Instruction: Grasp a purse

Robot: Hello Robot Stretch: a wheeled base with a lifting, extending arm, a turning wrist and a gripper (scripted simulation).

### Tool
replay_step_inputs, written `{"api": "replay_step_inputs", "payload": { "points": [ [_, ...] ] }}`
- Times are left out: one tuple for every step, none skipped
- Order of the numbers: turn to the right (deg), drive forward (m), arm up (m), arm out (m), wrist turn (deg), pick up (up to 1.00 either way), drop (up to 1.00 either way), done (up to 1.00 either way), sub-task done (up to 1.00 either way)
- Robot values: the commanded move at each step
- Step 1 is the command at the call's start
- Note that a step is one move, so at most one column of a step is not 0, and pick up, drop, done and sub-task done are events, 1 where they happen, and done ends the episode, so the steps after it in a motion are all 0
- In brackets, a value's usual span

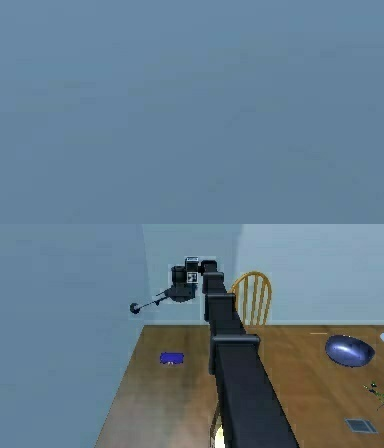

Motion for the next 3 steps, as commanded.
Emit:
{"api": "replay_step_inputs", "payload": {
  "points": [
    [0.0,0.0,0.0,0.0,24.0,0.0,0.0,0.0,0.0],
    [0.0,0.0,-0.3,0.0,0.0,0.0,0.0,0.0,0.0],
    [0.0,0.0,0.0,0.0,0.0,1.0,0.0,0.0,0.0]
  ]
}}
